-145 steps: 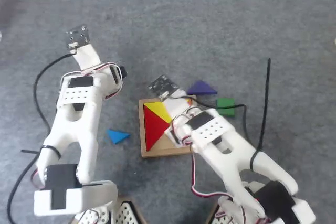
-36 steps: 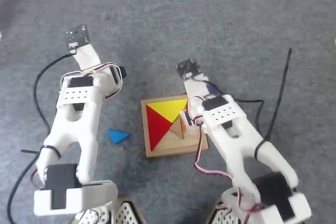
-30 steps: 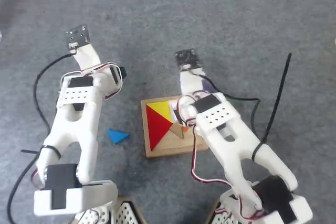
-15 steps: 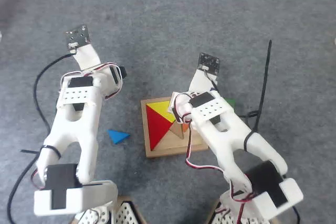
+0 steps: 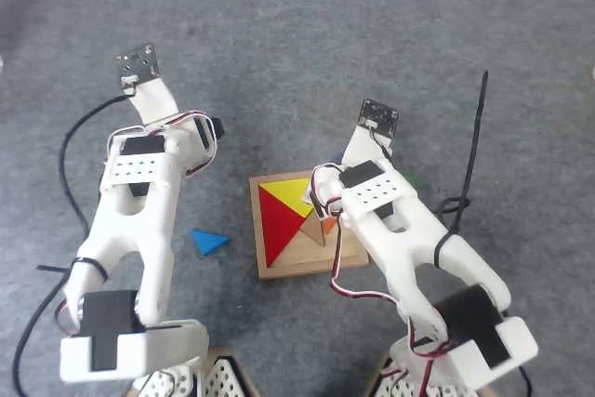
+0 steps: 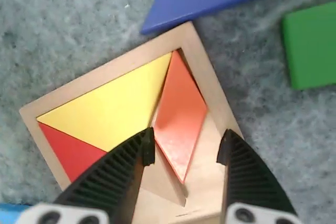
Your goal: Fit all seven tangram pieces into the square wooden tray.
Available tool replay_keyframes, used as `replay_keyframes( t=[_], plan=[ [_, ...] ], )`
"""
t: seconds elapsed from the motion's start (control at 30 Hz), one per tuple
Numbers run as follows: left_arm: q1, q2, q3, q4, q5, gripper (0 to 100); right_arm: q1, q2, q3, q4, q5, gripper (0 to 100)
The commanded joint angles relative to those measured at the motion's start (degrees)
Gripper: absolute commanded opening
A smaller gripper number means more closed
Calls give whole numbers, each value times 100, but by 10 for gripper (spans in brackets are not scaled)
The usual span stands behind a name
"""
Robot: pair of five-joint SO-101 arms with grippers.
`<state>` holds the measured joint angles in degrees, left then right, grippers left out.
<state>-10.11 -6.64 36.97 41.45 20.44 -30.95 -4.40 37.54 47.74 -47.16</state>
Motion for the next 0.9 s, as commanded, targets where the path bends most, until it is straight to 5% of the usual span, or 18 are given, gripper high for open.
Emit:
replay_keyframes(
  t=[0.0, 0.37, 0.6, 0.87],
  plan=[
    [-44, -264, -127, 9, -62, 239, 66, 66, -290, 31, -62, 210],
    [-44, -264, -119, 9, -62, 239, 75, 1341, -1125, 400, -62, 208],
    [-44, -264, -127, 9, -62, 239, 57, 1015, -1125, 848, -53, 109],
    [-53, -273, -127, 9, -62, 239, -347, 725, -1160, 1086, -26, 199]
  ],
)
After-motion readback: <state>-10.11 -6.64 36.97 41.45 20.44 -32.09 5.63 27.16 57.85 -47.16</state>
